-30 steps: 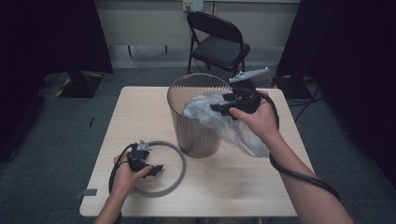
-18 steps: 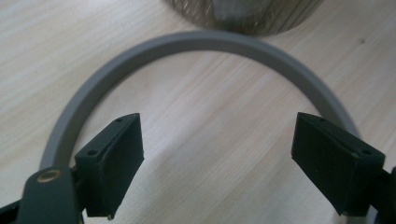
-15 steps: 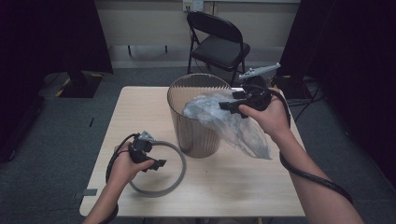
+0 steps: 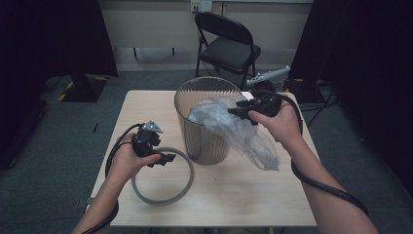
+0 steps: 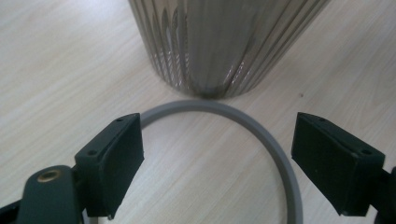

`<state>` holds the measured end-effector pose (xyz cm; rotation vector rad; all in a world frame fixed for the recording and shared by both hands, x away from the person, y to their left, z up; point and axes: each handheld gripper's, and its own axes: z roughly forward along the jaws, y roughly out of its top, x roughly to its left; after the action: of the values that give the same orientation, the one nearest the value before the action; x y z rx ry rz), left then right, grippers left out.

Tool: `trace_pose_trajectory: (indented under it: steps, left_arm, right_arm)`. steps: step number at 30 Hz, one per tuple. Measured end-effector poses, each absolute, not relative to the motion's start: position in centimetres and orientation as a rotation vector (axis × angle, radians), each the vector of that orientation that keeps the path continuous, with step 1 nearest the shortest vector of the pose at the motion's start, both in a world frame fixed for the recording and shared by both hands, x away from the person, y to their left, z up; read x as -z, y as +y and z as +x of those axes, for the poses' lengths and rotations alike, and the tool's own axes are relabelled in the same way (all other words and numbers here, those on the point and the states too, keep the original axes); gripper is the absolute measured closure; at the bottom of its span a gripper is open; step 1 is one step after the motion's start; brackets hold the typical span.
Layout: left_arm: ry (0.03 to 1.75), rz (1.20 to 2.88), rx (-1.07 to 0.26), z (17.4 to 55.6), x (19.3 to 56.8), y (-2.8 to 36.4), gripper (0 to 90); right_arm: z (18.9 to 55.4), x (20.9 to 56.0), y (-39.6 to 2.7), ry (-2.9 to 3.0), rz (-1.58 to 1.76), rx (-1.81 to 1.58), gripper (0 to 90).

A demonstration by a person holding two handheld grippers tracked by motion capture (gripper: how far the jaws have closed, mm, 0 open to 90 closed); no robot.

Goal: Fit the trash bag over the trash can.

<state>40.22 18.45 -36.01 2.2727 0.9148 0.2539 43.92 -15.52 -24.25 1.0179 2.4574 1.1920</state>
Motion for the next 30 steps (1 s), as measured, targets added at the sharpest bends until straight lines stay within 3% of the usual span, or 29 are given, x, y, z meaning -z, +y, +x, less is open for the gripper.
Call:
trace_pose_trajectory:
  steps: [14,30]
  left_arm:
    - [0.889,2.291,-0.284,40.4,31.3,18.0,17.0]
    - [0.855,2.31,-0.317,40.6,27.0,16.6,17.7]
  right_arm:
    - [43.7,24.4,-13.8,2.474,1.03,-1.222,64.5]
    - [43.3,24.5,-12.6,2.491,1.016,-1.229,66.4]
